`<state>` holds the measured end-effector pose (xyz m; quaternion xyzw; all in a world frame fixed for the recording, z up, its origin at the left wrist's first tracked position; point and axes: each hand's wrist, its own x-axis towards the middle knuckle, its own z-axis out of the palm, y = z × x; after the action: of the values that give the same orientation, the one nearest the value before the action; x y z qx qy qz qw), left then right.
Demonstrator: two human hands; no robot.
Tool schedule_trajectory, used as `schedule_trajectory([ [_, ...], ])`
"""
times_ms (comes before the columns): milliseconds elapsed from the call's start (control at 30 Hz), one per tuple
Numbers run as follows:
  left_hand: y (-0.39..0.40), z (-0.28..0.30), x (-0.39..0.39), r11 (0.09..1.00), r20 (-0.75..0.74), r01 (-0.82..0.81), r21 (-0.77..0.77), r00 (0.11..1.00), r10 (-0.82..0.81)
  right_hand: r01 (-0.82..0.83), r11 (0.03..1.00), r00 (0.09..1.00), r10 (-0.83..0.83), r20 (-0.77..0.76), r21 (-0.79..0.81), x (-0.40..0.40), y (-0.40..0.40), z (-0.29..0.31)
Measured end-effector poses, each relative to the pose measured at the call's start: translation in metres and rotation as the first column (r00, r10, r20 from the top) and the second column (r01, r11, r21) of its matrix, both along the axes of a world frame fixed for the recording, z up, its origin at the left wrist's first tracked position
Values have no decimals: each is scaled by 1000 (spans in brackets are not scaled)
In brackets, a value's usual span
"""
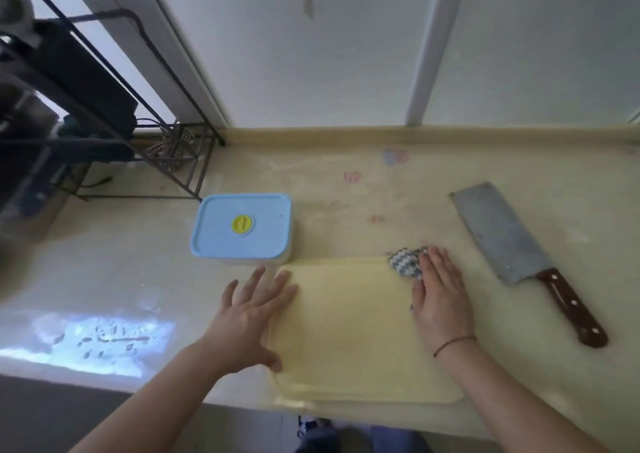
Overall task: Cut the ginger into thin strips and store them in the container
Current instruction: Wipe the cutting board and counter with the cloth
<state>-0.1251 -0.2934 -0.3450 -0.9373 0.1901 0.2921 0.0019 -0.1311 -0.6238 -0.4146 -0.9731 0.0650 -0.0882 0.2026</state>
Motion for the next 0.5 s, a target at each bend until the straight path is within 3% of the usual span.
schedule_trajectory([
  [100, 3, -4, 1, 998, 29, -7, -60, 1000, 8, -19, 1000, 1000, 18, 2, 18, 8, 52, 6],
  [300, 14, -14, -3, 987, 112, -93, -128, 988, 107, -287, 957, 948, 288, -133, 27, -23, 163, 22],
  [500, 25, -24, -6, 994, 272, 29, -106, 962, 1, -537, 842, 832, 520, -192, -49, -90, 183, 22],
])
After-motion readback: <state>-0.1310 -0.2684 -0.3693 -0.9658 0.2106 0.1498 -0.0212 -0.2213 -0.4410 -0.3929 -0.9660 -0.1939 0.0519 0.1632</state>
